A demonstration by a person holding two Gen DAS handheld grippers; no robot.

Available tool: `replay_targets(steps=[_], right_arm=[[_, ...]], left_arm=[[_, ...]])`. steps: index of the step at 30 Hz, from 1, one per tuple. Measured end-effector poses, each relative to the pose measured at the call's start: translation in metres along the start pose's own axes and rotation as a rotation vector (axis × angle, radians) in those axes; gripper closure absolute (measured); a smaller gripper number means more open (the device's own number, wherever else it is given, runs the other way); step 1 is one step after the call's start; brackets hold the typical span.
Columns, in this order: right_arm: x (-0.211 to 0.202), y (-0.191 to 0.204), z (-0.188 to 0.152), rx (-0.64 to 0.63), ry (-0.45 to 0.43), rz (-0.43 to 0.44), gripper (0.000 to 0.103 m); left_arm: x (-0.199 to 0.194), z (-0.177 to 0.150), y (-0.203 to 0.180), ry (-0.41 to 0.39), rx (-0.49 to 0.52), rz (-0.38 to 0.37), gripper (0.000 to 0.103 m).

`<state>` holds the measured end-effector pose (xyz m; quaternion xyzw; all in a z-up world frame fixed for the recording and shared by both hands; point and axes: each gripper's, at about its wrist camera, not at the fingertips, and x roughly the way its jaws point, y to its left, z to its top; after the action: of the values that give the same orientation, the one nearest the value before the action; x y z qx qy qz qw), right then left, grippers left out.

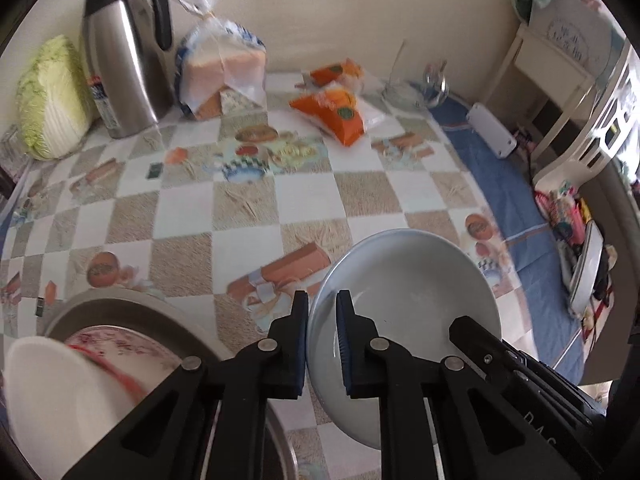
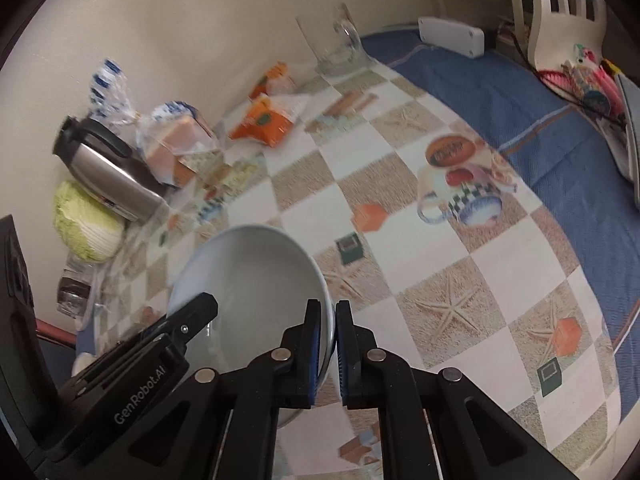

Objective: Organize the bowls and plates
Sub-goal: 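Lift and carry the round white bowl with both tools over the stack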

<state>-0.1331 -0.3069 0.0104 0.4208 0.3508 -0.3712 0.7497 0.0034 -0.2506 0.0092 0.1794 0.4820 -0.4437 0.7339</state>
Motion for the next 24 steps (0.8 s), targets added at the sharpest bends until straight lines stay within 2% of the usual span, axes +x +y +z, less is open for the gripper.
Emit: replay_targets(steps=[11,14,24], right_arm=[[-0.06,0.084,-0.011,-0.126,-0.08,0.135,0.093],[-0.067,0.104,-0.019,-0.157,-0.075,0.176,0.093],[-0.074,0.156,-0.054,-0.292,-0.052,0.226,0.093]], left_arm=[[-0.103,0.0,0.061,-0.183,-0.096,0.049,0.089],[-0.119,-0.009,0.079,-0.206,-0.131,0.057,0.089],[-0.147,-0.042,0.126,-0.249,-0.225,0.098,0.089]])
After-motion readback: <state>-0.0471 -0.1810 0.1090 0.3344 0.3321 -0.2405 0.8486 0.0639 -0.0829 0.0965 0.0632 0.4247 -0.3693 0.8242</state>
